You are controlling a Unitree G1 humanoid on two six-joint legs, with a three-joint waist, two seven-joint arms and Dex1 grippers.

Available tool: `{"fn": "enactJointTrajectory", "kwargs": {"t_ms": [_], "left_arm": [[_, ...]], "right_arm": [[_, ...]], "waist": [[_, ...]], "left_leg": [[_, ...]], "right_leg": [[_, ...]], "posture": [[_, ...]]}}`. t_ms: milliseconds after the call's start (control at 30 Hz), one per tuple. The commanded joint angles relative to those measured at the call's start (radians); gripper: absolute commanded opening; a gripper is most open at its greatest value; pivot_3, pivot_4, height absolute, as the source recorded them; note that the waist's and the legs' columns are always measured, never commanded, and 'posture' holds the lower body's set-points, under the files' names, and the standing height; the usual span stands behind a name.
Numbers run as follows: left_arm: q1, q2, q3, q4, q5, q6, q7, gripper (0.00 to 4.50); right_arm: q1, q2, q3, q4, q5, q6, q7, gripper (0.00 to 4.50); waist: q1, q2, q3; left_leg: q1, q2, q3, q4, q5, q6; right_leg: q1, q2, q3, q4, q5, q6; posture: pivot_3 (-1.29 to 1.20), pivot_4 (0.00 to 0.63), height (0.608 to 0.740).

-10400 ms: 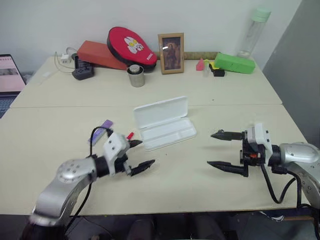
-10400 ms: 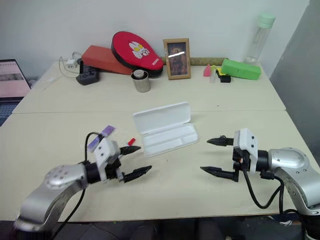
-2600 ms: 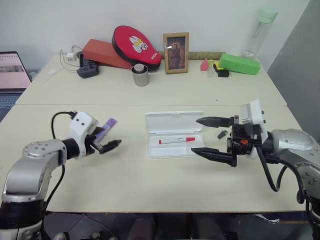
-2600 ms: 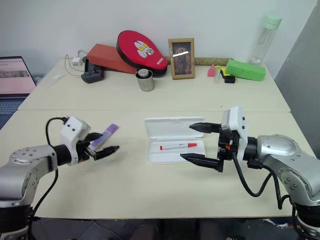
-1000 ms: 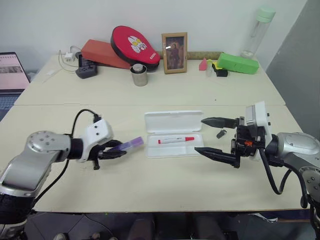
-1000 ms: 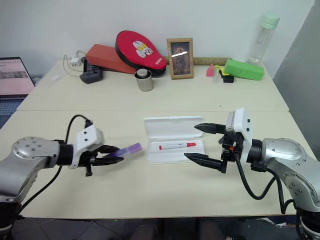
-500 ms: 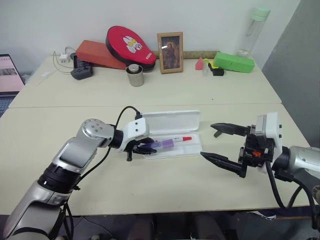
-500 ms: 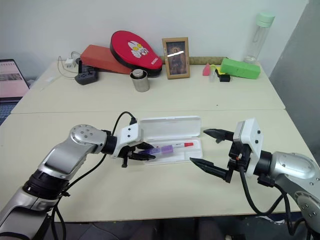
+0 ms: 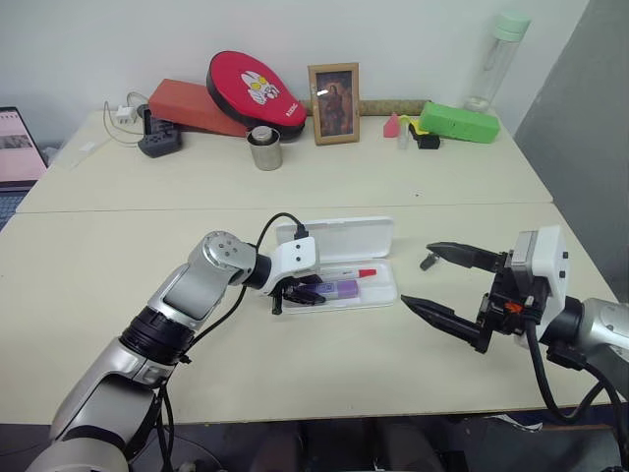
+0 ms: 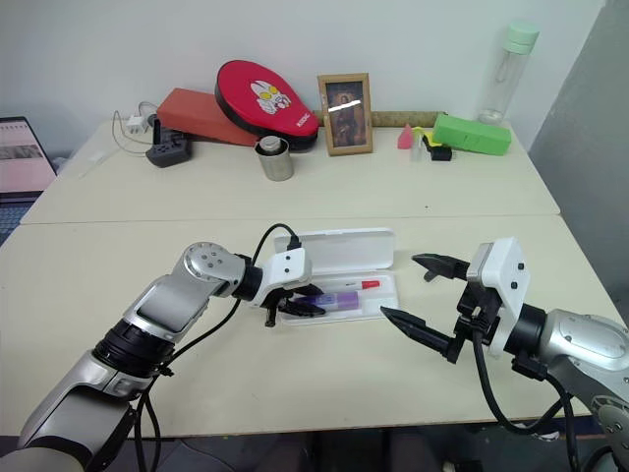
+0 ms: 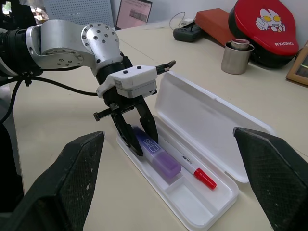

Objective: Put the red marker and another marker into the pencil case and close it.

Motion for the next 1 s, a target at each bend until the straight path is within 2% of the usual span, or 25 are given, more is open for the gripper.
{"fn": "enactJointTrajectory", "kwargs": {"t_ms": [33,200,267,467,533,700,800,867,1000], "left_arm": [[-0.010,0.001,-0.009,-0.025,0.021,0.020,-0.005,1.18],[-0.015,-0.003,-0.003,-0.044,0.008,0.041,-0.011,1.18],[-0.013,-0.002,0.002,-0.062,-0.002,0.056,-0.016,1.89],[-0.010,0.005,0.008,-0.092,-0.009,0.082,-0.023,2.87],[-0.008,0.007,0.011,-0.100,-0.011,0.090,-0.025,3.39],[-0.015,0.003,0.029,-0.114,-0.021,0.098,-0.018,4.35],[-0.018,-0.003,0.036,-0.113,-0.026,0.090,-0.013,4.46],[-0.027,-0.015,0.055,-0.108,-0.033,0.091,0.005,4.46],[-0.031,-0.052,0.104,-0.139,-0.088,0.099,0.023,4.46]], "right_arm": [[-0.011,-0.010,-0.014,-0.028,0.020,-0.016,-0.007,4.50],[-0.016,-0.007,-0.010,-0.026,0.018,-0.018,-0.013,4.50],[-0.018,-0.007,-0.005,-0.025,0.016,-0.019,-0.014,4.50],[-0.024,-0.004,0.001,-0.020,0.014,-0.020,-0.015,4.50],[-0.028,-0.003,0.005,-0.019,0.012,-0.020,-0.016,4.50],[-0.036,0.004,0.018,-0.004,0.000,-0.023,-0.013,4.50],[-0.038,0.005,0.029,0.016,-0.020,-0.022,-0.015,4.50],[-0.051,0.003,0.063,0.066,-0.089,-0.015,-0.043,4.50],[-0.132,0.047,0.138,0.210,-0.200,0.060,-0.189,4.50]], "waist": [[0.000,0.000,0.000],[0.000,0.000,0.000],[0.000,0.000,0.000],[0.000,0.000,0.000],[0.000,0.000,0.000],[0.000,0.000,0.000],[0.000,0.000,0.000],[0.000,0.000,0.000],[-0.001,0.000,0.000]], "left_leg": [[0.000,0.000,0.000,0.000,0.000,0.000],[0.000,0.000,0.000,0.000,0.000,0.000],[0.000,0.000,0.000,0.000,0.000,0.000],[0.000,0.000,0.000,0.000,0.000,0.000],[0.000,0.000,0.000,0.000,0.000,0.000],[0.000,0.000,0.000,0.000,0.000,0.000],[0.000,0.000,0.000,0.000,0.000,0.000],[0.000,0.000,0.000,0.000,0.000,0.000],[0.000,0.000,0.000,0.000,0.000,0.000]], "right_leg": [[0.000,0.000,0.000,0.000,0.000,0.000],[0.000,0.000,0.000,0.000,0.000,0.000],[0.000,0.000,0.000,0.000,0.000,0.000],[0.000,0.000,0.000,0.000,0.000,0.000],[0.000,0.000,0.000,0.000,0.000,0.000],[0.000,0.000,0.000,0.000,0.000,0.000],[0.000,0.000,0.000,0.000,0.000,0.000],[0.000,0.000,0.000,0.000,0.000,0.000],[0.000,0.000,0.000,0.000,0.000,0.000]], "posture": [[0.00,0.150,0.740],[0.00,0.150,0.740],[0.00,0.150,0.740],[0.00,0.150,0.740],[0.00,0.150,0.740],[0.00,0.150,0.740],[0.00,0.150,0.740],[0.00,0.150,0.740],[0.00,0.150,0.740]]}}
